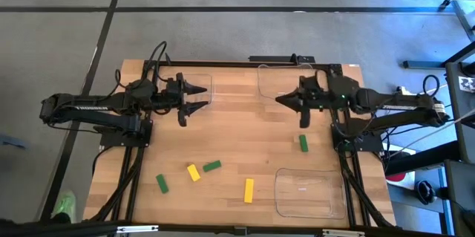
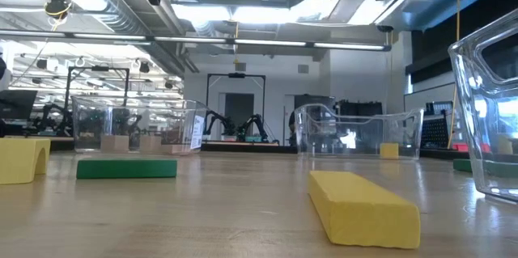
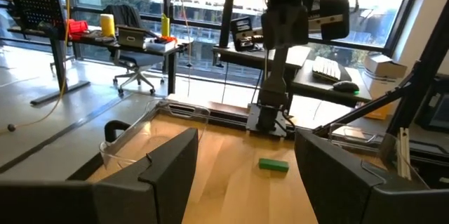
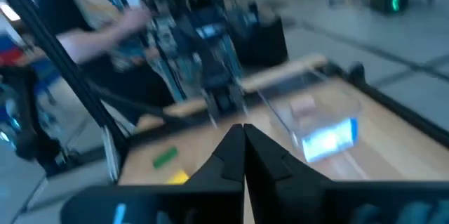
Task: Sort & place blocks by color
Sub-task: Put the left yellow block into the top right transparent bin
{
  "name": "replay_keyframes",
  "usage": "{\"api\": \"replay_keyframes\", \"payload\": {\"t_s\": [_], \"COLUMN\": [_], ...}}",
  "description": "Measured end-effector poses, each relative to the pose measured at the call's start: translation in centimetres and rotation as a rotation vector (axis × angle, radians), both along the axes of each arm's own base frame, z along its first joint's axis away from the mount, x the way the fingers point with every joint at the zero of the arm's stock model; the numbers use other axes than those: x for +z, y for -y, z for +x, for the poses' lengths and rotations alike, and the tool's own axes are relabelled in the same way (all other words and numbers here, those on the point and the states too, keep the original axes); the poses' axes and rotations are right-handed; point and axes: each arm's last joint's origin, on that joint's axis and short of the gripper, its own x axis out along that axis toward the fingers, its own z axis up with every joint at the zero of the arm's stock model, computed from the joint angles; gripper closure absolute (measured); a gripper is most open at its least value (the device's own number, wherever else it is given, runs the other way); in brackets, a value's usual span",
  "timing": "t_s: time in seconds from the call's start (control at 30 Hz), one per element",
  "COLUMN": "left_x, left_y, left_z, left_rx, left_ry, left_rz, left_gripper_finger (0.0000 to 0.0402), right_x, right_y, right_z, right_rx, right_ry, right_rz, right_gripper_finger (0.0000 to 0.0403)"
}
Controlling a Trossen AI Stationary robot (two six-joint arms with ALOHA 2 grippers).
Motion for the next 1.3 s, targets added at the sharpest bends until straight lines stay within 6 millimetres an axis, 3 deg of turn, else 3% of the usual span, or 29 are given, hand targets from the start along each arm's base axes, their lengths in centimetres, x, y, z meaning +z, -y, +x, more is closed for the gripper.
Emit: {"api": "replay_keyframes", "payload": {"t_s": [0.23, 1.3], "left_x": [0.0, -0.14], "left_y": [0.0, 0.01], "left_z": [0.0, 0.01], "left_rx": [0.0, -0.001], "left_ry": [0.0, -0.015], "left_rz": [0.0, -0.002], "left_gripper_finger": [0.0172, 0.0172], "right_x": [-1.16, -1.33], "right_y": [-0.66, -0.65], "right_z": [0.04, 0.06], "right_rx": [0.031, 0.034], "right_ry": [0.187, 0.167], "right_rz": [-0.011, -0.04], "right_gripper_finger": [0.039, 0.038]}}
